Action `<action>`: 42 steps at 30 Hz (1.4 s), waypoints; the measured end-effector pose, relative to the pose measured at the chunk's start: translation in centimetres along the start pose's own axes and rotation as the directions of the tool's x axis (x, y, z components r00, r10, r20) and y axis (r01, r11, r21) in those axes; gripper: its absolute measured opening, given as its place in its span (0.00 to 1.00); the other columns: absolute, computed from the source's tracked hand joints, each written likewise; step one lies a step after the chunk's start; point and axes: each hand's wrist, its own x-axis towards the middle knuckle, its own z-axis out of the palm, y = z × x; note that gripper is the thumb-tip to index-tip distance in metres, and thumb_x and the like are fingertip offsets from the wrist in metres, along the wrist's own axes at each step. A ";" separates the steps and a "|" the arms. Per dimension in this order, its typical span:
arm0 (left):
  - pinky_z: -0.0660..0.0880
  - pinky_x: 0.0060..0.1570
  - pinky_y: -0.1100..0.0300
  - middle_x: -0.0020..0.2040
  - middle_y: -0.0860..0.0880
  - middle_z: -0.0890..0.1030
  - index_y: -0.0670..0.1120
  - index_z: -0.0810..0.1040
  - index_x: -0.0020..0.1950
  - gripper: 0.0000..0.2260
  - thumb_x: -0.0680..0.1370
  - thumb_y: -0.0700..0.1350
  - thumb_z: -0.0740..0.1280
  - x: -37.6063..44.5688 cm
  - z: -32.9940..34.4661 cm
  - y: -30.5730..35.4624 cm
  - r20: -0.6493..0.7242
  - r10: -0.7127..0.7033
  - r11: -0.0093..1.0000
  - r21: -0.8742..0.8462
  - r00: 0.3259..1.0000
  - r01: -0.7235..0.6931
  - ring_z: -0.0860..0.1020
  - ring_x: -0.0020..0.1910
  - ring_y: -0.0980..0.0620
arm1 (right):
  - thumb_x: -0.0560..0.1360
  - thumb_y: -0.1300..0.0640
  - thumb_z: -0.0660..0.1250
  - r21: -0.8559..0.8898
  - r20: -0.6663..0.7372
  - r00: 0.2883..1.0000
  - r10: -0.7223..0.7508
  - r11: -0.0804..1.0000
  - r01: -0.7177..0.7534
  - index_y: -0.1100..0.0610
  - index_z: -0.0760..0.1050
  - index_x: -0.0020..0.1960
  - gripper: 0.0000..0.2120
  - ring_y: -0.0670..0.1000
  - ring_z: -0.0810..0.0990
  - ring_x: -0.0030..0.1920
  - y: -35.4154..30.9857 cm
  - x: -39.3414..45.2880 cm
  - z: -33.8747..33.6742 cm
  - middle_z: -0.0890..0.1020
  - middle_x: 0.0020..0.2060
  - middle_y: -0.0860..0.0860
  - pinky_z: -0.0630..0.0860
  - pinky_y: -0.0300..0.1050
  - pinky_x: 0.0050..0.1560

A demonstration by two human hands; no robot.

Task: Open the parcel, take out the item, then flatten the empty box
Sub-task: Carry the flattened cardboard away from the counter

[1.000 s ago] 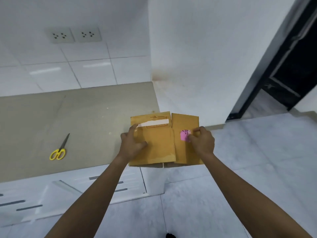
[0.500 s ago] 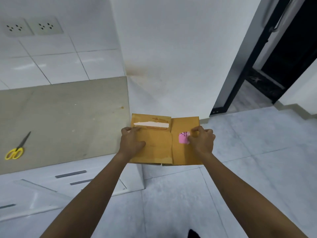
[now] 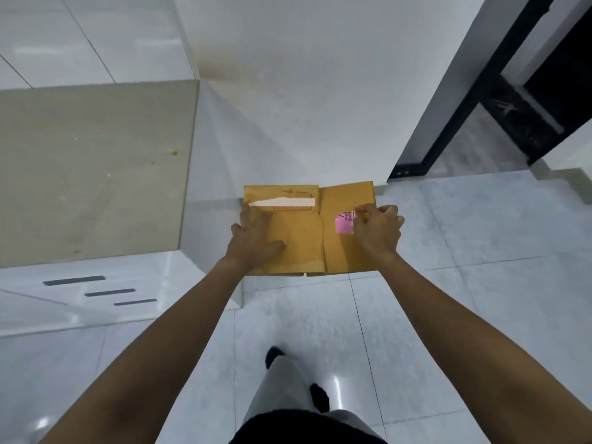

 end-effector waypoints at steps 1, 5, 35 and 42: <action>0.62 0.68 0.39 0.79 0.42 0.44 0.52 0.53 0.76 0.38 0.73 0.60 0.68 0.7 0.5 0.1 0.015 -0.006 1.000 0.011 1.000 0.006 0.59 0.72 0.31 | 0.77 0.54 0.63 0.011 0.035 0.999 0.021 1.000 -0.021 0.53 0.78 0.61 0.13 0.62 0.68 0.60 0.2 0.8 0.4 0.68 0.61 0.58 0.73 0.57 0.58; 0.65 0.65 0.39 0.78 0.42 0.43 0.52 0.55 0.75 0.40 0.70 0.62 0.71 4.2 2.3 -0.3 0.081 -0.038 0.997 0.070 0.996 0.032 0.61 0.69 0.31 | 0.75 0.53 0.66 0.042 0.170 0.984 0.046 0.998 -0.053 0.54 0.77 0.62 0.17 0.62 0.74 0.57 0.9 4.0 2.9 0.66 0.62 0.59 0.74 0.57 0.60; 0.72 0.58 0.42 0.78 0.40 0.37 0.51 0.46 0.77 0.55 0.61 0.74 0.68 46.1 33.6 -16.3 0.214 -0.189 0.941 0.319 0.958 0.114 0.66 0.65 0.33 | 0.75 0.42 0.66 -0.138 0.436 0.895 0.094 0.990 -0.037 0.55 0.69 0.69 0.27 0.66 0.65 0.70 13.8 37.3 46.7 0.60 0.74 0.60 0.66 0.62 0.68; 0.69 0.63 0.39 0.78 0.43 0.35 0.54 0.43 0.78 0.53 0.64 0.73 0.66 56.6 45.3 -22.3 0.216 -0.182 0.948 0.298 0.959 0.113 0.60 0.70 0.32 | 0.76 0.43 0.66 -0.193 0.438 0.898 0.047 0.980 0.042 0.53 0.70 0.68 0.25 0.66 0.64 0.70 20.2 44.5 60.6 0.59 0.74 0.60 0.66 0.61 0.68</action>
